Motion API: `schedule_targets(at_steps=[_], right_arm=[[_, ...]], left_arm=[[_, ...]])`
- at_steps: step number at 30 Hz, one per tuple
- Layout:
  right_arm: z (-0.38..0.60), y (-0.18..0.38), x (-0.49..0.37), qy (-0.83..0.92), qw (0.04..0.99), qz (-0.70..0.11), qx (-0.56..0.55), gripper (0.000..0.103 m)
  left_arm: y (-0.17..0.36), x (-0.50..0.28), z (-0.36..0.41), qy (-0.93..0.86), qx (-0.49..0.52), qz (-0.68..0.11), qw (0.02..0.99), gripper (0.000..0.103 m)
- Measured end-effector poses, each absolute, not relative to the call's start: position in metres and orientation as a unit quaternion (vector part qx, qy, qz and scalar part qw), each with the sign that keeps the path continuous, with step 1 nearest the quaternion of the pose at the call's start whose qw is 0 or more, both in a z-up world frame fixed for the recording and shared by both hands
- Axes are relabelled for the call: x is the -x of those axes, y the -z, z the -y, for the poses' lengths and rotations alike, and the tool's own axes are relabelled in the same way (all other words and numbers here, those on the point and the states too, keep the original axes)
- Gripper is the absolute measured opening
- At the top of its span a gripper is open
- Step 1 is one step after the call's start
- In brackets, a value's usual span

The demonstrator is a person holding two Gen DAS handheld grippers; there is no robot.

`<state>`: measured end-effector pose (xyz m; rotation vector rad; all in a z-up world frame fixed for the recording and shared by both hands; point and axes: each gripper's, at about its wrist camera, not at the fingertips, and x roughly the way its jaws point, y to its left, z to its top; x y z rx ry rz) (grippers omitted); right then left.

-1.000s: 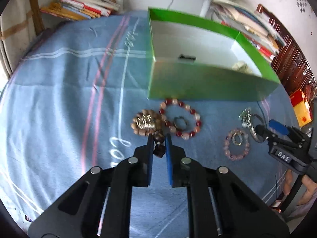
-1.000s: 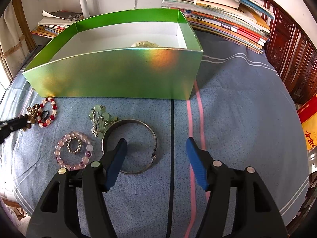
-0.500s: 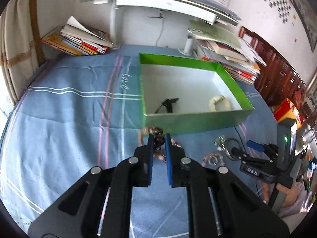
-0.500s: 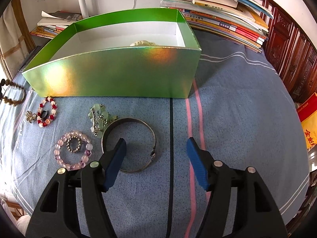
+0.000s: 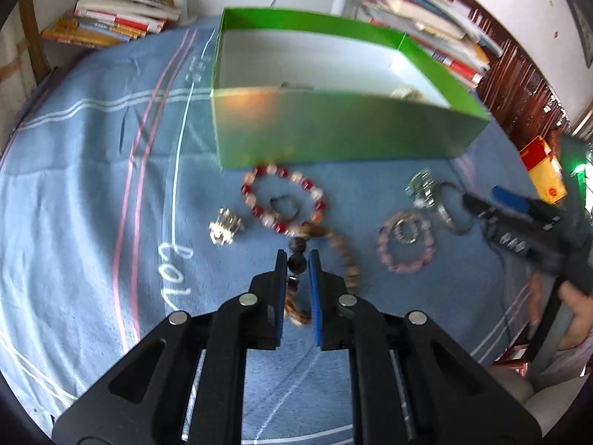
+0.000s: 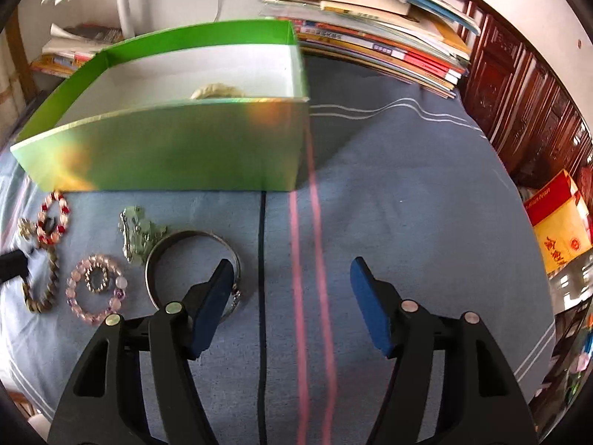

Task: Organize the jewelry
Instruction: 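Lift the wooden bracelet with the left tool while the right tool grasps the jade pendant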

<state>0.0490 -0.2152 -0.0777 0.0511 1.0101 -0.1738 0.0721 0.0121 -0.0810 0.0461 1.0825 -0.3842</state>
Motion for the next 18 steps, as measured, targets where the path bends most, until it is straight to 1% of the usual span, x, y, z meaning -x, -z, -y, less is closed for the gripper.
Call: schedule_targets(at_steps=[4, 8, 10, 13, 15, 17, 18], right_arm=[[0.201, 0.062, -0.051, 0.034, 0.886, -0.461, -0.029, 0.065], [0.170, 0.057, -0.063, -0.018, 0.889, -0.458, -0.007, 0.065], [0.159, 0.060, -0.071, -0.029, 0.885, -0.465, 0.003, 0.064], [0.151, 0.071, -0.083, -0.030, 0.875, -0.483, 0.008, 0.057], [0.148, 0.076, -0.087, -0.025, 0.871, -0.490, 0.013, 0.055], [0.150, 0.078, -0.090, -0.031, 0.870, -0.492, 0.013, 0.042], [0.150, 0.078, -0.090, -0.035, 0.869, -0.494, 0.009, 0.038]], left_arm=[[0.089, -0.073, -0.011, 0.176, -0.026, -0.517, 0.837, 0.013], [0.091, -0.071, -0.011, 0.177, -0.026, -0.516, 0.838, 0.019], [0.092, -0.070, -0.011, 0.177, -0.027, -0.518, 0.837, 0.026], [0.090, -0.067, -0.012, 0.180, -0.029, -0.516, 0.837, 0.027], [0.091, -0.065, -0.012, 0.180, -0.031, -0.515, 0.837, 0.027], [0.091, -0.064, -0.012, 0.180, -0.035, -0.514, 0.838, 0.027], [0.091, -0.063, -0.012, 0.179, -0.036, -0.513, 0.839, 0.027]])
